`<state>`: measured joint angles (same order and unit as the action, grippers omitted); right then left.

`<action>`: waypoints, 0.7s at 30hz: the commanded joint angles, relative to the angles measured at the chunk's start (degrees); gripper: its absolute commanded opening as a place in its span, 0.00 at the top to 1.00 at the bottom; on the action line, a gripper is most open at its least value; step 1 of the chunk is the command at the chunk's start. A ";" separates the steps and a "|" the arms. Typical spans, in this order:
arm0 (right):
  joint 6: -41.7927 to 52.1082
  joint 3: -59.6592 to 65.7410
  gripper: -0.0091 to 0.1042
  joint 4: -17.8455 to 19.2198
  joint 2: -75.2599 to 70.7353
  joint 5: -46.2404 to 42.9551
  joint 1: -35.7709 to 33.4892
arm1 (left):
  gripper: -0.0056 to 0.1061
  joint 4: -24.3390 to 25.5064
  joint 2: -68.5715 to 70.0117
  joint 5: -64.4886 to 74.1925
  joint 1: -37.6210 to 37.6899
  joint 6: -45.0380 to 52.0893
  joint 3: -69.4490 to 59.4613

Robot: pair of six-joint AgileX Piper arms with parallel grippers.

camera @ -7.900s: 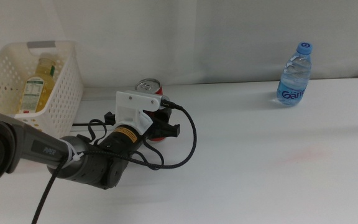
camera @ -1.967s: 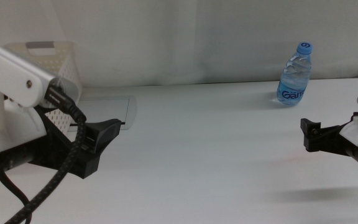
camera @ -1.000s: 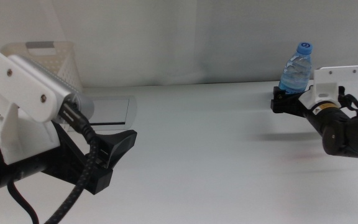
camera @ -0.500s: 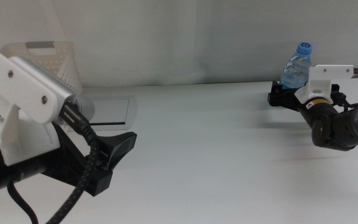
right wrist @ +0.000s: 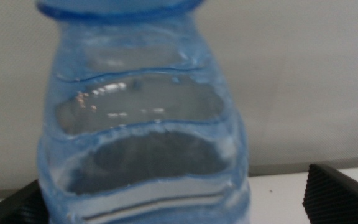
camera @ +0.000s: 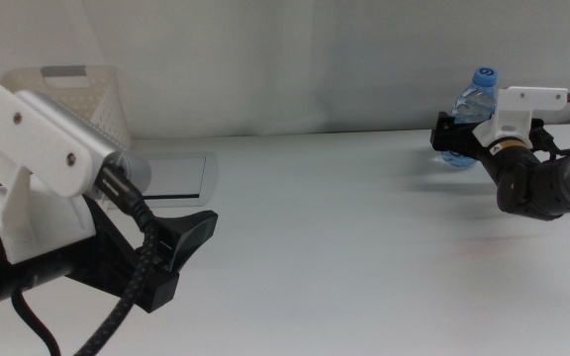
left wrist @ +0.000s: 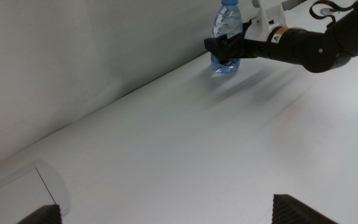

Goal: Use arms to grab the bottles and put them into the dustbin to the left of the table.

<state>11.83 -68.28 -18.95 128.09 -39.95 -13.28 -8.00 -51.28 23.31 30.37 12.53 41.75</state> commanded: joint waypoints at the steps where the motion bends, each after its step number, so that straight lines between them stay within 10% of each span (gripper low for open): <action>1: 0.64 -1.55 0.03 -0.09 0.69 1.53 0.29 | 0.17 -0.48 0.19 -0.10 0.44 -0.07 -0.24; 8: 0.64 -3.13 0.27 1.58 2.58 2.87 0.29 | 0.17 -0.48 0.19 0.00 0.44 -0.07 -0.24; 15: 0.64 -3.03 0.90 2.93 2.87 2.65 0.06 | 0.17 -0.48 0.19 0.00 0.44 -0.07 -0.24; 21: 0.15 -3.03 0.94 2.84 2.64 4.57 0.06 | 0.17 -0.48 0.19 0.00 0.44 -0.07 -0.24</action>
<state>11.76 -71.10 -16.53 130.82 -37.04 -13.28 -8.00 -51.28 23.43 30.37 12.53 41.75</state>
